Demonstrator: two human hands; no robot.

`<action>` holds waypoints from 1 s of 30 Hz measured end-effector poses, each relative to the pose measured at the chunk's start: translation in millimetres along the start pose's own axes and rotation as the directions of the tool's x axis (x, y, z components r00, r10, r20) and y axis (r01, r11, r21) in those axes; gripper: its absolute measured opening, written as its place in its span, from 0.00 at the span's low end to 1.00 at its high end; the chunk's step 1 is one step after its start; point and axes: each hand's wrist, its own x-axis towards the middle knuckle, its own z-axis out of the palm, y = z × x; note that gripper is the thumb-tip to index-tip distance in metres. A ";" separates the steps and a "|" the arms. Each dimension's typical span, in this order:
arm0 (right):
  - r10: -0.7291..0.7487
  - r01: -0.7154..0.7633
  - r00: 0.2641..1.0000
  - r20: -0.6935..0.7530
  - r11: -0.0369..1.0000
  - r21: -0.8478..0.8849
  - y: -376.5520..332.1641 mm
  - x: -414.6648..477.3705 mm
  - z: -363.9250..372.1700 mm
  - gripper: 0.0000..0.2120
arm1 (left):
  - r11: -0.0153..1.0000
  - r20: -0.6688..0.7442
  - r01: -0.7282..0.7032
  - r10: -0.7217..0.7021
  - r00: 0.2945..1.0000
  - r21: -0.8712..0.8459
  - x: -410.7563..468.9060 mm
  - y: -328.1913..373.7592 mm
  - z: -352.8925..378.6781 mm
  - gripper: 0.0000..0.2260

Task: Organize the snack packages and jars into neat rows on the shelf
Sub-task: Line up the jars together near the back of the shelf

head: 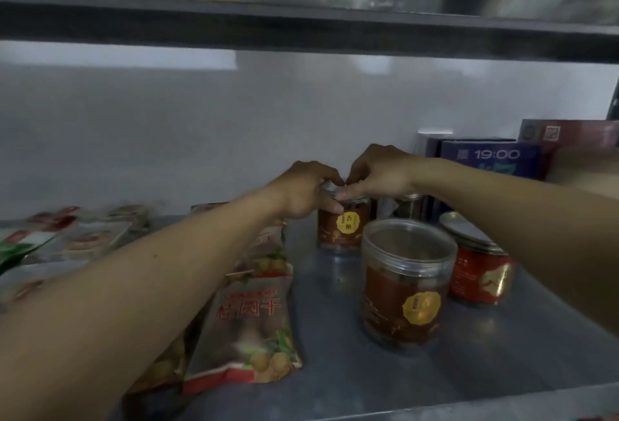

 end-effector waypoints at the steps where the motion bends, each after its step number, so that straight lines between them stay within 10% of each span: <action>1: -0.003 0.003 1.000 -0.002 1.000 -0.002 -0.7 4.6 0.7 0.23 | 1.000 -0.001 0.007 -0.007 1.000 -0.001 2.4 -3.9 -0.3 0.24; 30: -0.048 0.049 0.998 0.039 0.999 -0.014 20.1 50.0 10.8 0.32 | 0.996 -0.030 0.081 -0.082 0.996 -0.023 44.0 -35.7 9.8 0.21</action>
